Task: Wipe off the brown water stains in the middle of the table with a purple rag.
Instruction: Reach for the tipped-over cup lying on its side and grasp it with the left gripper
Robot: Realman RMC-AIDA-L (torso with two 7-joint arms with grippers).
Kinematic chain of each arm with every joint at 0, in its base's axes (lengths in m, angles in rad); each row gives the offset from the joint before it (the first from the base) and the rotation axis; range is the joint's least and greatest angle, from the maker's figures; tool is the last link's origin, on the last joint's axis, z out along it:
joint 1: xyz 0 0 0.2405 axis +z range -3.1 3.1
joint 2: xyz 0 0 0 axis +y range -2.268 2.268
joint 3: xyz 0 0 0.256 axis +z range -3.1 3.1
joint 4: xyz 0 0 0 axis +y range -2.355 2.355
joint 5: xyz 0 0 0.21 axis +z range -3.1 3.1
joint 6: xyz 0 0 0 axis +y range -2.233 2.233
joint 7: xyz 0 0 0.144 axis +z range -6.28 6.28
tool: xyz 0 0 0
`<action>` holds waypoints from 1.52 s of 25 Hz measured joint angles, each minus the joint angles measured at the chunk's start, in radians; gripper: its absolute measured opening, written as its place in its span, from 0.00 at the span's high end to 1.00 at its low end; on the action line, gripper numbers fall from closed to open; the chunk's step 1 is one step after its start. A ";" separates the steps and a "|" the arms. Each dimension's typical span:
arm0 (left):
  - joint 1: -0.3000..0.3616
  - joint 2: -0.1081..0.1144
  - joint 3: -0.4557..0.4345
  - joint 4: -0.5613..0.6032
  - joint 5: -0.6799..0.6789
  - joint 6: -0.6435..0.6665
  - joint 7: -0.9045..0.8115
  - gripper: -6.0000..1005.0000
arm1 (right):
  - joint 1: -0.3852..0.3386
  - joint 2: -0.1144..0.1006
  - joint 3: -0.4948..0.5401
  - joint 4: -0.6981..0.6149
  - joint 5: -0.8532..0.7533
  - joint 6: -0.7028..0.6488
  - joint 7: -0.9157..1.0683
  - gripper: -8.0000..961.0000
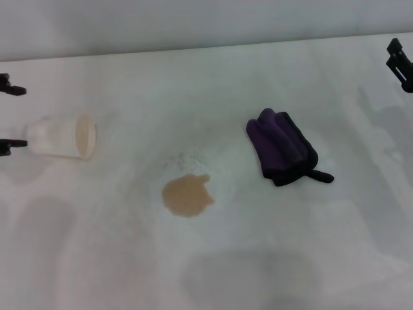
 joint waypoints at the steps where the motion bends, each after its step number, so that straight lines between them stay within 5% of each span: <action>1: -0.005 -0.007 0.000 0.000 0.006 -0.009 0.001 0.12 | -0.001 0.000 -0.001 0.003 0.000 0.007 0.000 0.10; 11: -0.002 -0.057 -0.001 0.036 0.018 -0.130 0.001 0.12 | -0.020 0.000 -0.004 0.027 0.000 0.042 0.001 0.10; 38: 0.092 -0.033 -0.003 0.371 -0.075 -0.491 0.033 0.12 | -0.022 0.000 -0.003 0.053 0.000 0.037 0.001 0.10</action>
